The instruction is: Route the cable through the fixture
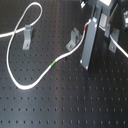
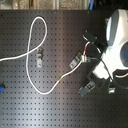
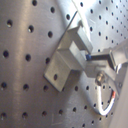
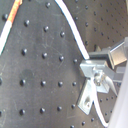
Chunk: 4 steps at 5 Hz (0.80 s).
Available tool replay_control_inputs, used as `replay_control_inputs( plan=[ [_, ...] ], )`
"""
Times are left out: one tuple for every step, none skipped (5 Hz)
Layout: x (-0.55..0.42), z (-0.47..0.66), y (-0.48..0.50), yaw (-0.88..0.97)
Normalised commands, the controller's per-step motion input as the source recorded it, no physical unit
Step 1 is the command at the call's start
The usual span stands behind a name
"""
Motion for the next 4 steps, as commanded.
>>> replay_control_inputs(
  plan=[
    [-0.254, -0.38, -0.002, -0.10],
    [-0.282, -0.31, -0.029, -0.04],
    [-0.248, -0.16, -0.151, -0.13],
    [-0.167, -0.19, -0.210, -0.42]
  ],
)
